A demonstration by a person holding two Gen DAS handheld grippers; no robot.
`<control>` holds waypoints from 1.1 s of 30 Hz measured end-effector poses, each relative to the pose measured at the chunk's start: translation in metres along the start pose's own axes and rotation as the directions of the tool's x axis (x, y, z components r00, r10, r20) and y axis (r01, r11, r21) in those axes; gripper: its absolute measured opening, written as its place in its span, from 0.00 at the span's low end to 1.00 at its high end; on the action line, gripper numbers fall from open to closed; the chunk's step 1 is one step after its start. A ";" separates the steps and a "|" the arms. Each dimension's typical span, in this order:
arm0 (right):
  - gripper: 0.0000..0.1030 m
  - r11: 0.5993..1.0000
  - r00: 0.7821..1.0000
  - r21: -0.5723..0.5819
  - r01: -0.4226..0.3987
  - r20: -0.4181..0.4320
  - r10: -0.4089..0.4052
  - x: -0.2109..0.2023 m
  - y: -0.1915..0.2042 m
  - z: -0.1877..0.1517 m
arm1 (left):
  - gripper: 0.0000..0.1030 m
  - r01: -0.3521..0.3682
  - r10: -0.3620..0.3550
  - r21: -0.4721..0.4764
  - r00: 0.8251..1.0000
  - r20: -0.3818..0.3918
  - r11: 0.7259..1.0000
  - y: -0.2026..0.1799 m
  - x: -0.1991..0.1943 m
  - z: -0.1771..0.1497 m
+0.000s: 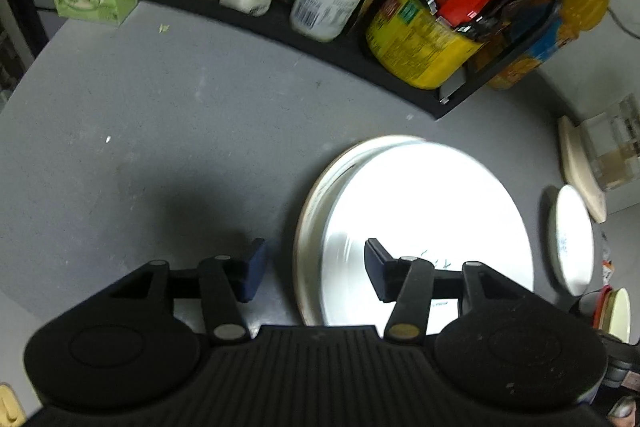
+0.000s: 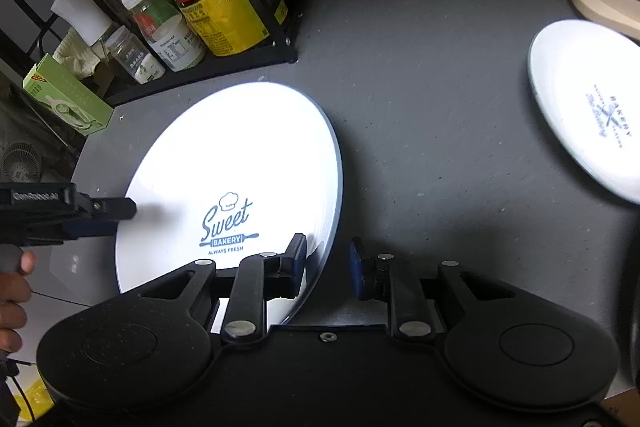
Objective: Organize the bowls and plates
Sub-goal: 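Lower the 'Sweet' plate onto the flower plate and open both grippers, then move both open grippers to the rim of the blue-X 'Bakery' plate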
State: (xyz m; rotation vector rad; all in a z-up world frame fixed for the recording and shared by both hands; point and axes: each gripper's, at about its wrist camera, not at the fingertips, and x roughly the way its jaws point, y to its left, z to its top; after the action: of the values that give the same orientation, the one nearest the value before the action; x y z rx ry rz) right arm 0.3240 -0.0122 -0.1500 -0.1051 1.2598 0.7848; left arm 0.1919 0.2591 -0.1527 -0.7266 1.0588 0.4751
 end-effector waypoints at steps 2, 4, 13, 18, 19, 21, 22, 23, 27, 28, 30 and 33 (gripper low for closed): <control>0.23 1.000 1.000 -0.002 0.002 -0.006 -0.002 0.004 0.001 -0.001 | 0.50 -0.013 0.013 -0.012 1.000 -0.018 1.000 0.005 0.008 -0.001; 0.25 1.000 1.000 0.005 0.001 -0.008 -0.001 0.006 0.001 -0.001 | 0.50 -0.050 0.049 -0.010 0.998 -0.025 0.999 0.010 0.013 -0.002; 0.29 1.000 1.000 0.027 0.005 -0.019 -0.005 0.004 0.000 0.002 | 0.51 -0.050 0.050 -0.001 0.999 -0.008 0.999 0.017 0.014 -0.003; 0.36 0.999 0.999 0.032 -0.032 -0.002 0.032 -0.009 0.001 0.004 | 0.51 -0.090 0.089 0.017 0.996 0.008 0.996 0.008 0.011 0.001; 0.40 0.999 0.999 0.033 -0.036 0.005 0.035 -0.013 0.001 0.005 | 0.51 -0.086 0.085 0.018 0.996 0.012 0.996 0.006 0.009 0.002; 0.50 0.999 0.999 0.033 -0.041 0.024 0.040 -0.020 0.002 0.007 | 0.51 -0.074 0.073 0.013 0.997 0.013 0.997 0.003 0.006 0.004; 0.51 0.999 0.999 0.032 -0.041 0.033 0.040 -0.023 0.002 0.008 | 0.53 -0.072 0.072 0.016 0.997 0.012 0.997 0.000 0.005 0.005; 0.54 0.999 0.998 0.031 -0.040 0.042 0.038 -0.027 0.002 0.010 | 0.56 -0.073 0.073 0.022 0.997 0.014 0.997 -0.003 0.003 0.005; 0.74 0.999 0.996 0.039 -0.029 0.084 0.026 -0.042 -0.002 0.015 | 0.71 -0.076 0.074 0.065 0.997 0.031 0.995 -0.021 -0.003 0.006; 0.76 0.999 0.995 0.042 -0.025 0.095 0.021 -0.046 -0.003 0.016 | 0.75 -0.071 0.069 0.077 0.997 0.033 0.994 -0.027 -0.005 0.006; 0.82 0.998 0.993 0.051 -0.022 0.118 0.016 -0.055 -0.007 0.019 | 0.76 -0.056 0.052 0.108 0.998 0.039 0.993 -0.038 -0.008 0.007; 0.91 0.997 0.989 0.073 -0.017 0.146 0.006 -0.067 -0.015 0.022 | 0.79 -0.040 0.036 0.153 0.999 0.034 0.987 -0.055 -0.008 0.007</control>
State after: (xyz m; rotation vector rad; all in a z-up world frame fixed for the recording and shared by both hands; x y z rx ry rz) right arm 0.3444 -0.0438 -0.0890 0.0191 1.1501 0.7413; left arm 0.2292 0.2271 -0.1263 -0.5615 1.0689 0.4309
